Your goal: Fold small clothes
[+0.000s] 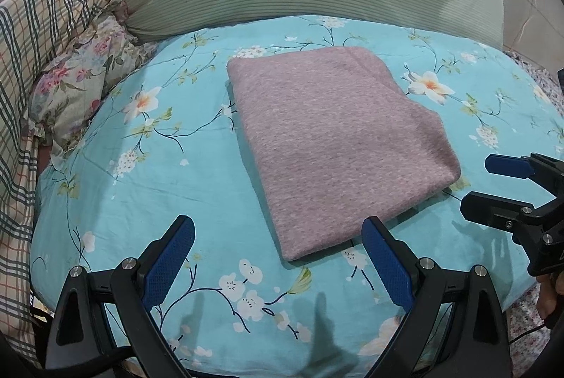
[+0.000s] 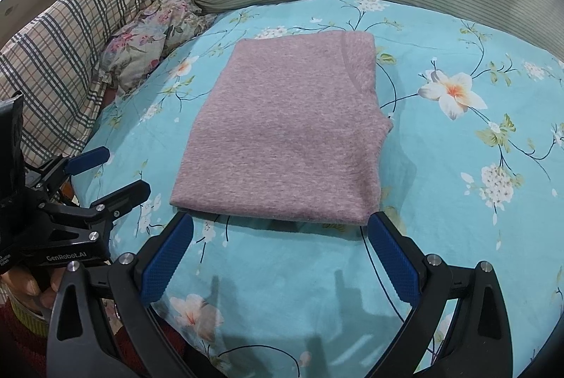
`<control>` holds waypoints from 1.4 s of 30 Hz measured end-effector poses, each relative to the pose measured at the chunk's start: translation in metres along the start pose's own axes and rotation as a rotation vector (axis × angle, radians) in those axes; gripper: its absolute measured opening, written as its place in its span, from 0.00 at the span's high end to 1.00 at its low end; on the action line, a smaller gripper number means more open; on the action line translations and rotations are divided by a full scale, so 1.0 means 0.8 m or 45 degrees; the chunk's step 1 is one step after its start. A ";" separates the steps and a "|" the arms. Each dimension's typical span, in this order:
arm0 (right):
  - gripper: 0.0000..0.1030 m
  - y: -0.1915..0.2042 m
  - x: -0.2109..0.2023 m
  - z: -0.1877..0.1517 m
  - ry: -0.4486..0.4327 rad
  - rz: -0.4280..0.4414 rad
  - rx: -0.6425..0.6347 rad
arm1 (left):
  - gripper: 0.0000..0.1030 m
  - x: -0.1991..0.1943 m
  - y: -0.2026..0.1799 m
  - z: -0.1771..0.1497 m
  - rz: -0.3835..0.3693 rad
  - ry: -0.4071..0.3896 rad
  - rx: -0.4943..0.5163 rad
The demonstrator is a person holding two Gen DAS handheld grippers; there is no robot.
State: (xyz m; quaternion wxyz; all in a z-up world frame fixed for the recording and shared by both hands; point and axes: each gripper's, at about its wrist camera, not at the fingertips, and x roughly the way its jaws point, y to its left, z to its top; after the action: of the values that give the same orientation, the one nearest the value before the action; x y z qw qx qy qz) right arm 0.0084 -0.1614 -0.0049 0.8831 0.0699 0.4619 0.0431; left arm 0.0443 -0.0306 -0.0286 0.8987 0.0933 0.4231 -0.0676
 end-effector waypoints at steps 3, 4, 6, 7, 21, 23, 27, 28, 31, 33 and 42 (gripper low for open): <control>0.04 -0.002 0.000 0.000 0.002 -0.002 -0.001 | 0.07 0.001 0.000 0.000 -0.002 0.003 -0.005; 0.04 -0.002 -0.001 0.001 0.003 -0.001 0.000 | 0.07 0.001 0.000 0.000 -0.002 0.004 -0.006; 0.04 -0.003 0.000 0.001 0.004 0.000 -0.001 | 0.07 0.001 0.001 0.001 -0.004 0.006 -0.008; 0.04 -0.003 -0.001 0.001 0.004 -0.001 -0.002 | 0.07 0.002 0.001 0.001 -0.006 0.006 -0.009; 0.04 -0.003 0.002 0.002 0.007 -0.002 0.002 | 0.07 0.005 0.000 0.002 -0.020 0.014 -0.014; 0.04 -0.003 0.002 0.002 0.007 0.000 0.003 | 0.07 0.006 0.001 0.002 -0.023 0.015 -0.016; 0.04 -0.004 0.004 0.003 0.010 -0.002 0.005 | 0.07 0.007 0.001 0.003 -0.029 0.017 -0.016; 0.04 -0.005 0.005 0.004 0.011 -0.001 0.006 | 0.07 0.007 0.001 0.004 -0.030 0.018 -0.017; 0.04 -0.007 0.006 0.005 0.013 -0.002 0.006 | 0.07 0.007 0.001 0.004 -0.030 0.018 -0.017; 0.04 -0.007 0.006 0.005 0.013 -0.001 0.006 | 0.07 0.007 0.001 0.004 -0.030 0.018 -0.017; 0.04 -0.011 0.009 0.010 0.012 -0.001 0.006 | 0.07 0.010 0.001 0.005 -0.039 0.019 -0.020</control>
State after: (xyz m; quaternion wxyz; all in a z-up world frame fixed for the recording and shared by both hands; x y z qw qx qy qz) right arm 0.0188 -0.1699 -0.0076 0.8807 0.0716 0.4664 0.0421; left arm 0.0527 -0.0310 -0.0325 0.8951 0.0801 0.4318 -0.0774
